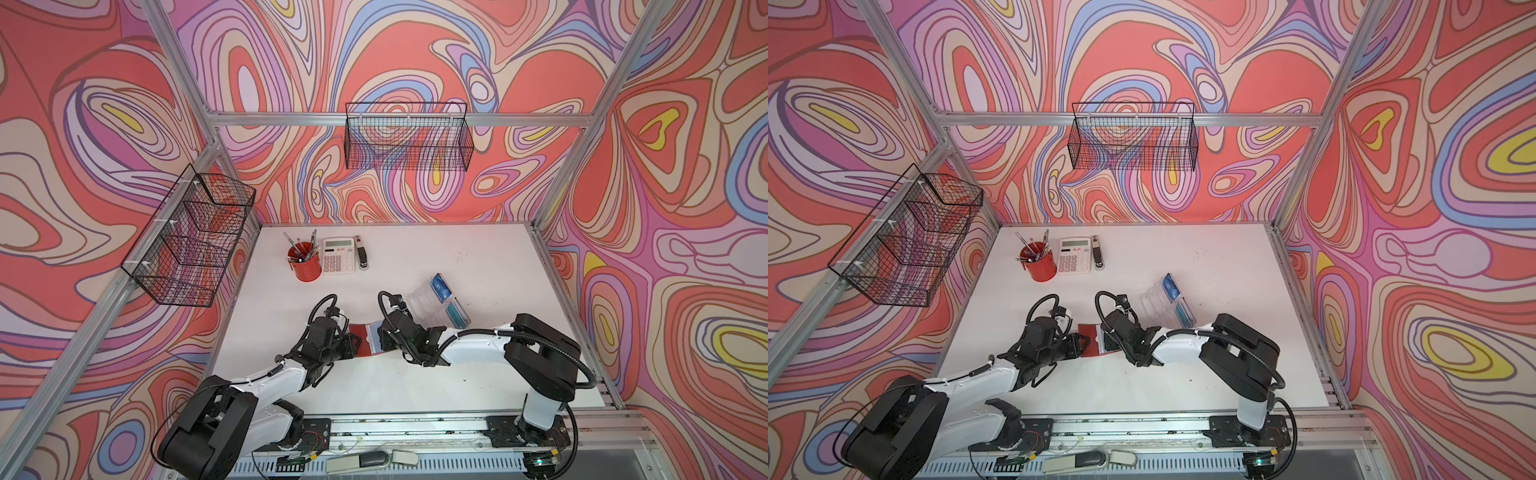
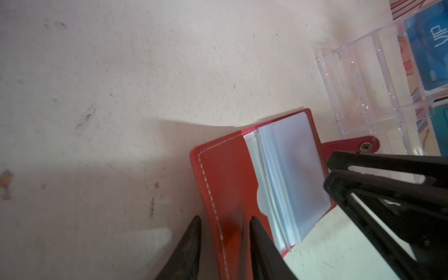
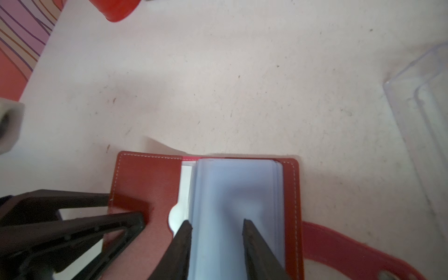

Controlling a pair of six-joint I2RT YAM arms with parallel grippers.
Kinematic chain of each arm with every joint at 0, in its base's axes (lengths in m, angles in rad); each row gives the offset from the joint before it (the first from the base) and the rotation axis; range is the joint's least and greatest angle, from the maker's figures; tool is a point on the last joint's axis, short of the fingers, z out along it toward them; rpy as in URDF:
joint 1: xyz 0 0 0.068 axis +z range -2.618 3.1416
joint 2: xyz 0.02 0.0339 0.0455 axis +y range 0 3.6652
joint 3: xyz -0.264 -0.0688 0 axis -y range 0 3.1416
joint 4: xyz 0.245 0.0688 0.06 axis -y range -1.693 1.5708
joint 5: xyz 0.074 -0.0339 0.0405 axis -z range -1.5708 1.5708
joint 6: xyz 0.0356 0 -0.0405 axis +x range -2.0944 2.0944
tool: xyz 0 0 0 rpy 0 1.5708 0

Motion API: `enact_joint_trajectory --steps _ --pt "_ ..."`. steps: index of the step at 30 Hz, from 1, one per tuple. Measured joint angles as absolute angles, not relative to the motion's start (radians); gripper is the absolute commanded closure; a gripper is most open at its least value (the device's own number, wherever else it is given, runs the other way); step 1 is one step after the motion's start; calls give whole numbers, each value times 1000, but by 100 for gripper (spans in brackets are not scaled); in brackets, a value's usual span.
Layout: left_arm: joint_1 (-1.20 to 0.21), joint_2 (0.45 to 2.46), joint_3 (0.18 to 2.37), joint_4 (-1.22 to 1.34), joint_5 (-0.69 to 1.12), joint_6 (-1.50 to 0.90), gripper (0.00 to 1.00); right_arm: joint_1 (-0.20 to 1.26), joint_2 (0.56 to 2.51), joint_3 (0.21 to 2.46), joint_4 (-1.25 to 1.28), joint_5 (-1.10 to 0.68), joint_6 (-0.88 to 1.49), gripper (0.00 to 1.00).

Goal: Insert credit cards into a card holder
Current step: Flip over the card slot in the card holder.

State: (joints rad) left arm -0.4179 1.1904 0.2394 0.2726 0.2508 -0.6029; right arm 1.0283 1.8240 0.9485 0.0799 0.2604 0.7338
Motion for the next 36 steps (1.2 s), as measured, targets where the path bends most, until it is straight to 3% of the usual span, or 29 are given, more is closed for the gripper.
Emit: enact_joint_trajectory --steps 4,14,36 --pt "-418 1195 239 265 242 -604 85 1028 1834 951 50 292 733 63" --pt "-418 1234 248 291 253 -606 96 1028 1839 951 35 323 729 63" --pt "-418 1279 262 329 262 -606 100 1029 1877 968 72 315 726 63"
